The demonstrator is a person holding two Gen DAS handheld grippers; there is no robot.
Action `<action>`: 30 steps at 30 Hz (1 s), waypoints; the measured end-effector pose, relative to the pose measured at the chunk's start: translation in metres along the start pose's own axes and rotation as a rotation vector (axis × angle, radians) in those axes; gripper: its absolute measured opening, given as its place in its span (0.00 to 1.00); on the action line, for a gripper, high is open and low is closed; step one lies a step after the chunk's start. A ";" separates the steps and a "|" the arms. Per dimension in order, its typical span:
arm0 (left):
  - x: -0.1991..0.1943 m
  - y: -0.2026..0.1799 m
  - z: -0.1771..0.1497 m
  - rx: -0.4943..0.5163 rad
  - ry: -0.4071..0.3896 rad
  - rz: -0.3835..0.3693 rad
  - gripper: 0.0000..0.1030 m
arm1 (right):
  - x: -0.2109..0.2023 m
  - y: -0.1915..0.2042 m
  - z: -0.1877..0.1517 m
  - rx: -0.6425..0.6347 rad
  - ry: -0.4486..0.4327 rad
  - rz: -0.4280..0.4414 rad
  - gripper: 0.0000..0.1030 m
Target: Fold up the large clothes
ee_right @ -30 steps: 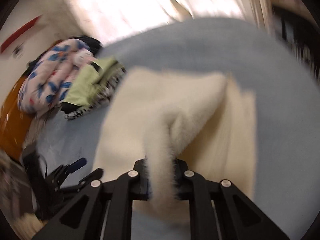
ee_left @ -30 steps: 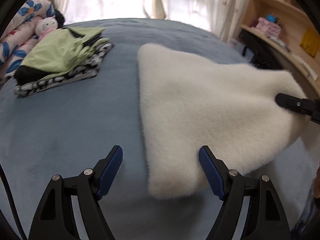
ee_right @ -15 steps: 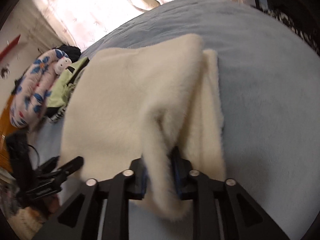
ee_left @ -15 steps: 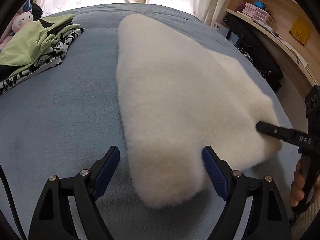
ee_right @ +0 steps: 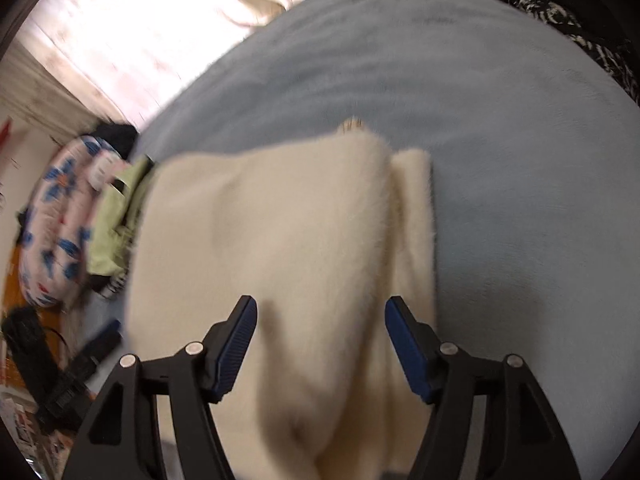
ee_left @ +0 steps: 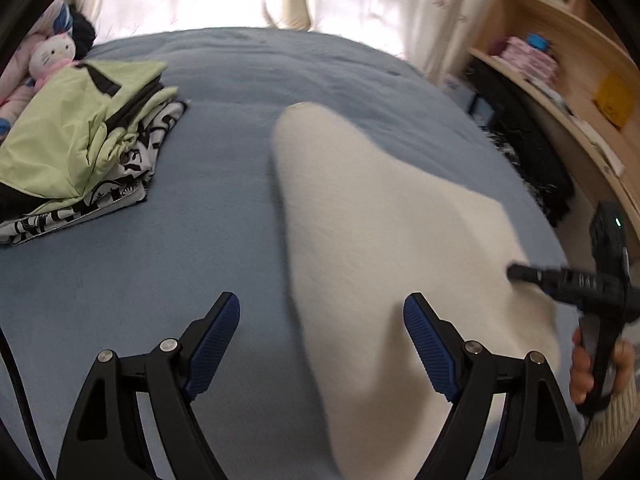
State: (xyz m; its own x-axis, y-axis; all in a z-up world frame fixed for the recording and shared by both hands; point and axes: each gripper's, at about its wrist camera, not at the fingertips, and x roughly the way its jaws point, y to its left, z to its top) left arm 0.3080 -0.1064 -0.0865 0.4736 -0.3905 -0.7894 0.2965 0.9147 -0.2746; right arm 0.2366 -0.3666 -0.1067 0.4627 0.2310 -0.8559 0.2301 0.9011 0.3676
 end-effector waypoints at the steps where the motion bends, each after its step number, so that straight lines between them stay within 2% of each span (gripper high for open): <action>1: 0.006 0.004 0.004 -0.015 0.004 -0.016 0.81 | 0.003 0.004 -0.001 -0.022 0.000 -0.021 0.47; 3: 0.014 0.010 0.010 -0.050 0.012 -0.046 0.81 | 0.002 0.009 -0.003 -0.060 -0.008 -0.027 0.26; 4: 0.017 0.010 0.015 -0.063 0.019 -0.056 0.81 | -0.005 0.012 -0.003 -0.074 -0.028 -0.036 0.20; 6: 0.020 0.005 0.018 -0.061 0.023 -0.068 0.80 | -0.030 0.014 -0.001 -0.104 -0.119 -0.072 0.18; 8: 0.023 -0.005 0.018 -0.033 0.023 -0.077 0.80 | -0.046 0.008 0.006 -0.103 -0.186 -0.118 0.11; 10: 0.030 -0.016 0.019 -0.007 0.024 -0.087 0.80 | -0.042 -0.009 0.015 -0.062 -0.182 -0.143 0.11; 12: 0.041 -0.027 0.018 0.010 0.028 -0.081 0.80 | -0.020 -0.020 0.015 -0.048 -0.126 -0.168 0.11; 14: 0.052 -0.033 0.017 0.029 0.041 -0.054 0.76 | -0.002 -0.020 0.009 -0.071 -0.089 -0.195 0.11; 16: 0.059 -0.035 0.018 0.032 0.051 -0.067 0.71 | -0.002 -0.018 0.007 -0.069 -0.089 -0.197 0.13; 18: 0.059 -0.032 0.020 0.037 0.055 -0.076 0.71 | -0.006 -0.019 0.010 -0.043 -0.071 -0.163 0.13; 22: 0.046 -0.032 0.021 0.107 0.039 -0.093 0.56 | -0.023 -0.020 0.006 -0.018 -0.059 -0.055 0.13; 24: 0.039 -0.030 0.023 0.138 0.028 -0.087 0.56 | -0.028 -0.015 0.006 -0.016 -0.067 -0.003 0.13; 26: 0.037 -0.025 0.023 0.145 0.016 -0.087 0.56 | -0.022 -0.019 0.007 0.002 -0.055 0.006 0.13; 28: 0.037 -0.020 0.022 0.132 0.016 -0.101 0.55 | -0.004 -0.030 0.007 0.039 -0.001 0.006 0.13; 30: 0.037 -0.020 0.021 0.122 0.016 -0.104 0.54 | -0.003 -0.036 0.007 0.047 0.001 0.020 0.13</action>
State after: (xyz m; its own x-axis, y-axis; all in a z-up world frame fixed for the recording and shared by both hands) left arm 0.3369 -0.1414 -0.0982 0.4222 -0.4800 -0.7690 0.4422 0.8496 -0.2875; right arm 0.2330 -0.4023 -0.1151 0.4663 0.2490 -0.8488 0.2609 0.8782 0.4010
